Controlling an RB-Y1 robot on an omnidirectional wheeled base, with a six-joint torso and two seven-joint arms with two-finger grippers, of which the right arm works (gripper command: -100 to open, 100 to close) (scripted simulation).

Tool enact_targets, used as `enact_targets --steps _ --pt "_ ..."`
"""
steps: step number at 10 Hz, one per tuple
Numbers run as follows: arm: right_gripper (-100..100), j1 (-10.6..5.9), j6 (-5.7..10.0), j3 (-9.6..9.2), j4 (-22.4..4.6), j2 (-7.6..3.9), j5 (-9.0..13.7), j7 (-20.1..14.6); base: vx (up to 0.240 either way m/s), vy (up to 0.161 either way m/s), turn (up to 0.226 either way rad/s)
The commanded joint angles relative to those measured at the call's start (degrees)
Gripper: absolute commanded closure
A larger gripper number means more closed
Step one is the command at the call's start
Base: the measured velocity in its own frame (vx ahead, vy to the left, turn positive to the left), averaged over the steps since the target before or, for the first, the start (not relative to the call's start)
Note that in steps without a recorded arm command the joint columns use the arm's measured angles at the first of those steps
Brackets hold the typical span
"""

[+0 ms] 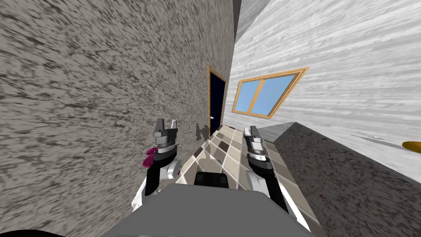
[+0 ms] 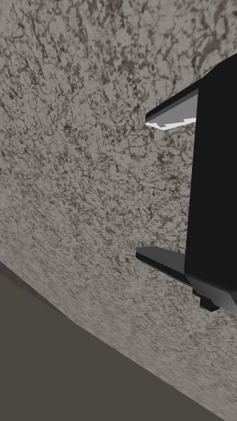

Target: Pull the door open

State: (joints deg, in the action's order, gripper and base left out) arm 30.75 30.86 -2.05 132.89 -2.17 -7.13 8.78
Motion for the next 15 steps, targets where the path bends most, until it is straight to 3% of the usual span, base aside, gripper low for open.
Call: enact_targets --steps 1,15 --pt "-100 -0.39 0.38 -0.17 -1.4 -0.34 1.1 -1.2 0.071 -0.023 0.200" --pt "-100 -4.83 4.64 -2.04 -16.8 -3.00 13.2 -15.2 0.126 -0.090 0.218"
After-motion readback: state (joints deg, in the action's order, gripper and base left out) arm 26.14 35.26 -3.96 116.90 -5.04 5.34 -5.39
